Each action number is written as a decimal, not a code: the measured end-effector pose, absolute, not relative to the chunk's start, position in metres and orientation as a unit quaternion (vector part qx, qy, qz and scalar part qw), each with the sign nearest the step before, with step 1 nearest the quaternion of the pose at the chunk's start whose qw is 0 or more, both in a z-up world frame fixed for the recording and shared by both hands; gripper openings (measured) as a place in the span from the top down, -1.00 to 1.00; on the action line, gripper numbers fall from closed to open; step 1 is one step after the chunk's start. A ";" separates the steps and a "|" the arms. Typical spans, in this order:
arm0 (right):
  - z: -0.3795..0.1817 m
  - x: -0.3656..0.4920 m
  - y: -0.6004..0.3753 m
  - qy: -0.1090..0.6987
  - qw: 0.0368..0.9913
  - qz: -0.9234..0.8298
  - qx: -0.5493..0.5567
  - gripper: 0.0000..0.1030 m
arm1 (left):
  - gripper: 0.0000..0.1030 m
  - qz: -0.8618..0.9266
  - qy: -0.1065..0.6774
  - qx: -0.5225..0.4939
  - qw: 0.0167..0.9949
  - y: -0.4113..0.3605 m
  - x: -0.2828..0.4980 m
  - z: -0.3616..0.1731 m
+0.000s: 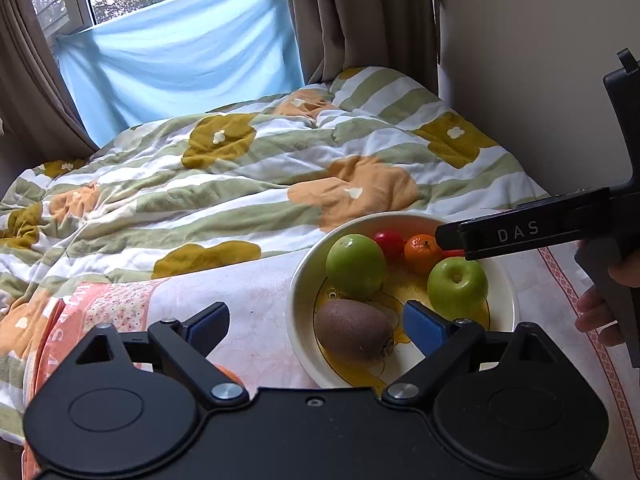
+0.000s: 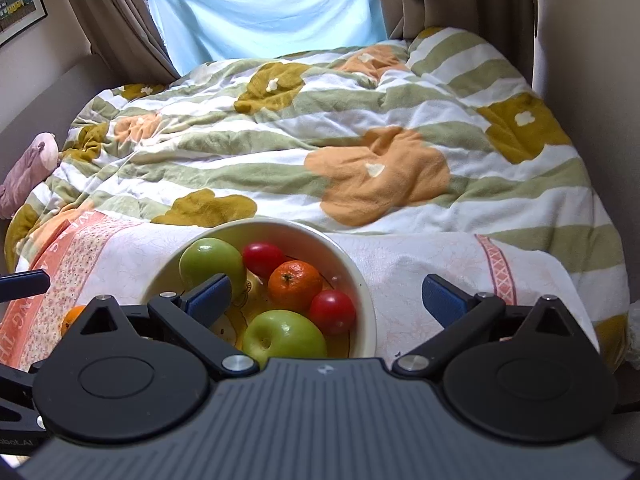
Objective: Organize fruits
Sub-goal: 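Withdraw both tools from the bowl toward the remaining fruits, then grasp the brown kiwi with the left tool while the right tool grasps a large orange, then carry the kiwi and orange in both tools over the bowl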
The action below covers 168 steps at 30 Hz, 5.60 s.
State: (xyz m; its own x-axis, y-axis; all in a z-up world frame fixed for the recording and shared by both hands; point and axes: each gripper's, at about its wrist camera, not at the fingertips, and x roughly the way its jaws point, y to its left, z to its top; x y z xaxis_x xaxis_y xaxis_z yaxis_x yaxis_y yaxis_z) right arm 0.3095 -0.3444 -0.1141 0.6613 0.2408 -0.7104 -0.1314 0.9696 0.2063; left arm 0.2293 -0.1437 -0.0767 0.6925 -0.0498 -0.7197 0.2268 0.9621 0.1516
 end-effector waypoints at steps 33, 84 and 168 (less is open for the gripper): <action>0.009 0.137 -0.259 0.329 0.942 0.012 0.060 -1.00 | -0.86 -0.132 0.296 0.073 0.943 -0.022 0.100 0.007; -0.155 0.137 -0.141 0.408 0.912 0.045 -0.024 -0.87 | -0.69 -0.201 0.490 0.040 0.847 -0.001 0.201 -0.141; -0.071 0.178 -0.308 0.372 0.928 0.031 0.020 -0.45 | -0.28 -0.246 0.430 0.006 0.869 -0.115 0.226 -0.069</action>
State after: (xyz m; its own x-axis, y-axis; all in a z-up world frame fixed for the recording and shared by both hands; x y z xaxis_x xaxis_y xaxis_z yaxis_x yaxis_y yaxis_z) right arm 0.1780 -0.3080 -0.0707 0.7220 0.0719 -0.6882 -0.0417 0.9973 0.0605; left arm 0.2256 -0.1151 -0.0692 0.5094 -0.4226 -0.7496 0.4331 0.8786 -0.2010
